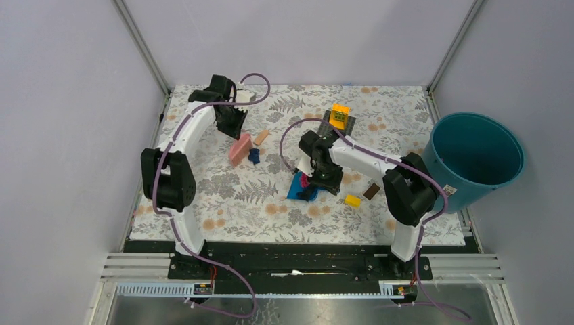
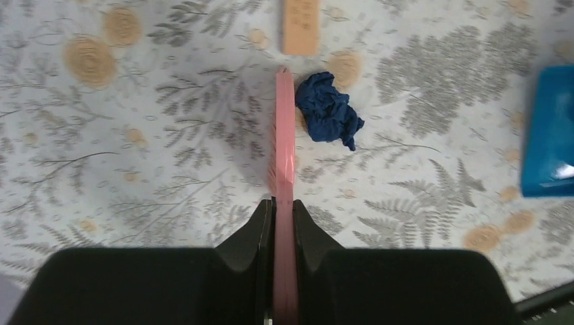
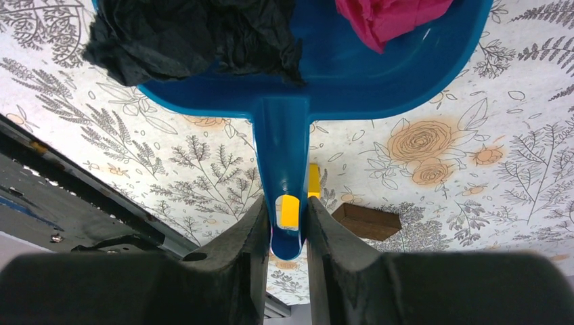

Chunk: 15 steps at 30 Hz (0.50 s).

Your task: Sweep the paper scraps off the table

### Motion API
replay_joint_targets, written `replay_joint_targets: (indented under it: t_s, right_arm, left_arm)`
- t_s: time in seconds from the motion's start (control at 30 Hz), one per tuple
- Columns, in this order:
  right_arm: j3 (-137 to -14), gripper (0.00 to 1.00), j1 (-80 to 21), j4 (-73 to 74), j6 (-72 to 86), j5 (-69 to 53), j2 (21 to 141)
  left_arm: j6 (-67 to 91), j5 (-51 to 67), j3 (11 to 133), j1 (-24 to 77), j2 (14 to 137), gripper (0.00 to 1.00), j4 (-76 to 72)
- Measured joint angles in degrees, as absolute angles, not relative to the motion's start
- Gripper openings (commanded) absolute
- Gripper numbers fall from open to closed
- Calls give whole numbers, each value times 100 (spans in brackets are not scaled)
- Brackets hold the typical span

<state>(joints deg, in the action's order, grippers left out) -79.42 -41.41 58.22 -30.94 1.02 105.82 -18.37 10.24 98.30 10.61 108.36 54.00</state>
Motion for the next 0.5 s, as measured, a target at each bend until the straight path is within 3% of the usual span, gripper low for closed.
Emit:
replay_joint_targets:
  t_s: [0.5]
  right_arm:
    - [-8444, 0, -4119, 5795, -2923, 58, 11260]
  left_arm:
    - [-998, 2429, 8938, 1529, 10326, 0, 5406]
